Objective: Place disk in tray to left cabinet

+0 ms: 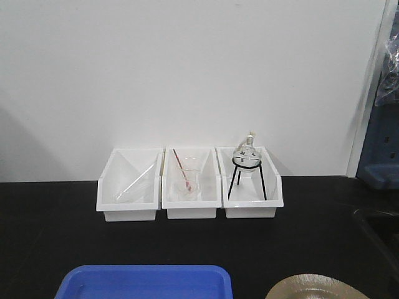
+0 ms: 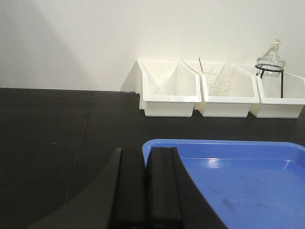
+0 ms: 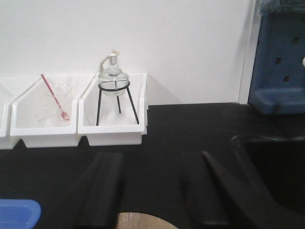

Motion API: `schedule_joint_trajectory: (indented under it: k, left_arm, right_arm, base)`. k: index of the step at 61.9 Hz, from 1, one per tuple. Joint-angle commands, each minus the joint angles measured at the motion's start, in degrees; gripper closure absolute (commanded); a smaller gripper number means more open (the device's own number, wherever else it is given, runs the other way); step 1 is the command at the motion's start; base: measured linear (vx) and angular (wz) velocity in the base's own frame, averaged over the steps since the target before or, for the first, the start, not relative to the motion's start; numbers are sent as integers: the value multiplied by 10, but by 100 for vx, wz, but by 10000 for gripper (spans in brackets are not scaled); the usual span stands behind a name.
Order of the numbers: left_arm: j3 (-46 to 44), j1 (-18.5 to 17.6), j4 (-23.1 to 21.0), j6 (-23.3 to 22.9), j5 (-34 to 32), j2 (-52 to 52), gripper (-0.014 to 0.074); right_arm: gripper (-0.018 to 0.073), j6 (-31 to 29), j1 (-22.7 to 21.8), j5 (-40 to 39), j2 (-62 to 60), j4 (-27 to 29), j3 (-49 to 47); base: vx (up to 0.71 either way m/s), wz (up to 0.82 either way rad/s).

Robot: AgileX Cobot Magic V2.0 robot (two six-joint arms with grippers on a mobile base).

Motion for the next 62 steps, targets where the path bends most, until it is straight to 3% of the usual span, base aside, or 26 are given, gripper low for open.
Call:
schedule_joint_trajectory:
  k: [1, 5, 13, 19, 27, 35, 39, 43, 49, 62]
  left_arm:
    - [7, 1, -5, -5, -47, -8, 600]
    - [7, 1, -5, -5, -47, -8, 600]
    - [7, 1, -5, -5, -47, -8, 600]
    - [7, 1, -5, -5, -47, -8, 600]
    - [7, 1, -5, -5, -47, -8, 600]
    - [7, 1, -5, -5, -47, -8, 600]
    - [7, 1, -5, -5, -47, -8, 600]
    - [7, 1, -5, -5, -47, -8, 600]
    - [7, 1, -5, -5, -47, -8, 600]
    - [7, 1, -5, -5, -47, -8, 600]
  right_arm:
    - [-83, 0, 0, -55, -2, 63, -22]
    - [-172, 0, 0, -55, -2, 94, -22]
    - [-167, 25, 0, -41, -2, 158, -22]
    - [-147, 60, -14, 5, 1, 271, -22]
    - [-92, 57, -78, 90, 43, 417, -23]
    - [-13, 46, -185, 214, 119, 461, -38]
    - [25, 0, -236, 294, 155, 462, -66]
    - [51, -82, -301, 376, 209, 467, -112]
    - [65, -205, -365, 490, 275, 487, -174]
    - [65, -323, -414, 608, 369, 529, -212]
  base:
    - [0, 0]
    - [0, 0]
    - [0, 0]
    - [0, 0]
    - [0, 0]
    - [0, 0]
    - [0, 0]
    - [0, 0]
    - [0, 0]
    - [0, 0]
